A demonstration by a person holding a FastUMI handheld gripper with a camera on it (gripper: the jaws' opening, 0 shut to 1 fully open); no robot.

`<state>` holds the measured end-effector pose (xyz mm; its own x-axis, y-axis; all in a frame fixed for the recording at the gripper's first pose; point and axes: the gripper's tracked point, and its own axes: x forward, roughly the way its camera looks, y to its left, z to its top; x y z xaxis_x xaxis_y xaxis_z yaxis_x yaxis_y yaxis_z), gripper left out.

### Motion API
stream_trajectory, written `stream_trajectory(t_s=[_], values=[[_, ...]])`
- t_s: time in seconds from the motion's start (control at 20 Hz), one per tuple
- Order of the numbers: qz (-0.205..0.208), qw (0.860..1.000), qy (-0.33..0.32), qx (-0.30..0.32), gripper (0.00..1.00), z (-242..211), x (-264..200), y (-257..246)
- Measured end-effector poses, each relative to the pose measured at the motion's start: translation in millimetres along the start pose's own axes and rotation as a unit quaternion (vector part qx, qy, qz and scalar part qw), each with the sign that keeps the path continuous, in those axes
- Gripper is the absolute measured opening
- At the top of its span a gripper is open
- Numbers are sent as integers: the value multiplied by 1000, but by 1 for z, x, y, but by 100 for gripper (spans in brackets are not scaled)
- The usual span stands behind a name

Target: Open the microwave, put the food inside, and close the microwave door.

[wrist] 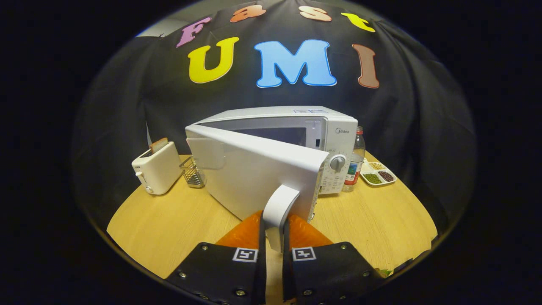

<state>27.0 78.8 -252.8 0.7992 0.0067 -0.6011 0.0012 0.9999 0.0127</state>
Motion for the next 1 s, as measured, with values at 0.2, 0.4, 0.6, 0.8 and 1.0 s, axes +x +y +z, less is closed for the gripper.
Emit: stream_trajectory(t_s=[0.2,0.4,0.6,0.8,1.0], values=[[18,1000,2,3,25,-15,-21,34],[31,999,5,-3,42,-31,-37,67],[48,999,4,-14,47,-43,-52,99],[77,997,12,-26,47,-55,-66,133],[133,990,18,-50,47,-66,-86,172]])
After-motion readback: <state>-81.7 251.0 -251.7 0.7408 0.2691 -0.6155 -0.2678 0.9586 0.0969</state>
